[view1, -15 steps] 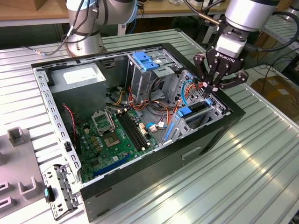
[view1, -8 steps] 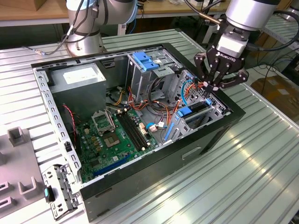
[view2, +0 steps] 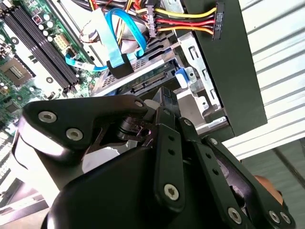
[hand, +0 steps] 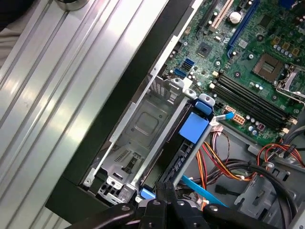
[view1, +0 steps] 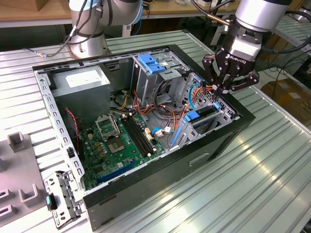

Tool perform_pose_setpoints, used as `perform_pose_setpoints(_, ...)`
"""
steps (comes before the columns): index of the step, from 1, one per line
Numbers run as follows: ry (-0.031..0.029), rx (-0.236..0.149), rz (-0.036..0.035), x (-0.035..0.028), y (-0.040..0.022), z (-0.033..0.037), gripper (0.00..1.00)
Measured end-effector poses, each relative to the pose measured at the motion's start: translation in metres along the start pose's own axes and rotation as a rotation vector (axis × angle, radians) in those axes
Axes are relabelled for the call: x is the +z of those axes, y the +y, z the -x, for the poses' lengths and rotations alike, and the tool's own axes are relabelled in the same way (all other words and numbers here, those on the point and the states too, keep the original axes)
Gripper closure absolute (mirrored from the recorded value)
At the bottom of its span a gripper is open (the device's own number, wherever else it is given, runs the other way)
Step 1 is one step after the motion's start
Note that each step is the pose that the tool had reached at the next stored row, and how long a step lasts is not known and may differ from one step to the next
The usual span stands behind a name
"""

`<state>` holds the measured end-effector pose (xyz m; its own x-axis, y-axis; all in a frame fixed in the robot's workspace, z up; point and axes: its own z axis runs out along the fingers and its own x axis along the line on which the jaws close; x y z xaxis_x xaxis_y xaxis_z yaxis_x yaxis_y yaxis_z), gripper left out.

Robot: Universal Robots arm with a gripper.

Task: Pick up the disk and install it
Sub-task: 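Insert the first disk wire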

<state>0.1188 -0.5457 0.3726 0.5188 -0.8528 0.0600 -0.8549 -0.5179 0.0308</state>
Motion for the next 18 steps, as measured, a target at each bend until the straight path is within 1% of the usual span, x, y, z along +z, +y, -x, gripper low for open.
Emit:
perform_pose_setpoints(4,-0.0005,-0.006,-0.0009,0.0002,-0.0015,-0.0004,0.89)
perform_pose_setpoints(5,-0.0005,-0.01,-0.0022,0.0002,-0.0016,-0.0004,0.89)
perform_pose_setpoints(6,-0.0008,-0.019,-0.0071,0.0,-0.0017,-0.0005,0.89)
perform_pose_setpoints(8,-0.009,-0.037,-0.0163,0.0002,-0.0019,-0.0006,0.89)
perform_pose_setpoints(10,-0.0212,-0.052,-0.0273,0.0001,-0.0021,-0.0008,0.89)
perform_pose_setpoints(11,-0.0257,-0.058,-0.0319,0.0002,-0.0024,-0.001,0.89)
perform_pose_setpoints(14,-0.0305,-0.073,-0.0425,0.0001,-0.0036,-0.0016,0.89)
perform_pose_setpoints(15,-0.0328,-0.079,-0.0475,0.0002,-0.004,-0.0019,0.89)
perform_pose_setpoints(16,-0.0335,-0.085,-0.0519,0.0001,-0.0042,-0.002,0.89)
perform_pose_setpoints(17,-0.0327,-0.093,-0.0575,0.0001,-0.0044,-0.0021,0.89)
perform_pose_setpoints(18,-0.0304,-0.099,-0.0619,0.0002,-0.0044,-0.002,0.89)
